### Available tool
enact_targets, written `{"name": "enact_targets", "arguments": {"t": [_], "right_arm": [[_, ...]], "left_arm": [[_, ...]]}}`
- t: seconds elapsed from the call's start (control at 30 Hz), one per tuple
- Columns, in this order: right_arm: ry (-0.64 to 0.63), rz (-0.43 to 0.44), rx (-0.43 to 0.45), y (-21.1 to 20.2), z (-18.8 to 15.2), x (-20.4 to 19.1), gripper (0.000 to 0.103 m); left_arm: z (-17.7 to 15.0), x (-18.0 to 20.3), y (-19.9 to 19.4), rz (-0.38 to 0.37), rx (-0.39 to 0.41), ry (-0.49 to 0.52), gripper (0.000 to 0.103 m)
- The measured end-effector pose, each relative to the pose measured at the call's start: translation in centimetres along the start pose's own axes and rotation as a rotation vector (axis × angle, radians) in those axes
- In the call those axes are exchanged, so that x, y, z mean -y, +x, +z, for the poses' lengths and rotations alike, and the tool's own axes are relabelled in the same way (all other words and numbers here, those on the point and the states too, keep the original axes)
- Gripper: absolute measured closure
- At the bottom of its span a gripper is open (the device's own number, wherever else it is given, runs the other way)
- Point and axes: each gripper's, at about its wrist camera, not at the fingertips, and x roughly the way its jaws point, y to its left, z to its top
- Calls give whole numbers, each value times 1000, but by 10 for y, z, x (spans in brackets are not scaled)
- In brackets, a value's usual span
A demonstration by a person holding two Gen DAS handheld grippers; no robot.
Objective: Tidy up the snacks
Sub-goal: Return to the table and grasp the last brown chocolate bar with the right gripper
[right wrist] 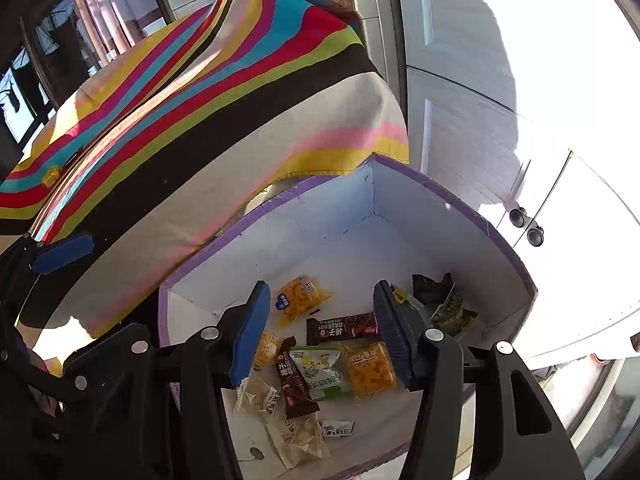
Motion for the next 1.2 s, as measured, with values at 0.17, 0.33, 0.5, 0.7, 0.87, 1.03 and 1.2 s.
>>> {"name": "enact_targets", "arguments": {"t": [0.17, 0.33, 0.5, 0.7, 0.87, 1.03, 1.2], "right_arm": [[-67, 20, 36, -11, 15, -27, 49], [-208, 114, 132, -28, 43, -89, 30], [-362, 209, 138, -10, 66, -180, 20], [-506, 298, 76, 35, 85, -287, 19], [-583, 348, 33, 66, 107, -354, 19], [-636, 359, 13, 97, 131, -401, 17], [-676, 360, -15, 134, 152, -438, 17]], "left_arm": [[-7, -21, -26, 79, 70, -9, 11], [-22, -90, -71, 211, 206, -129, 5], [-54, -198, -97, 316, 224, -372, 3], [-117, -322, -102, 452, 132, -625, 3], [-163, -399, -115, 515, 85, -776, 3], [-175, -456, -118, 584, 38, -820, 3], [-171, -509, -102, 614, 0, -837, 3]]}}
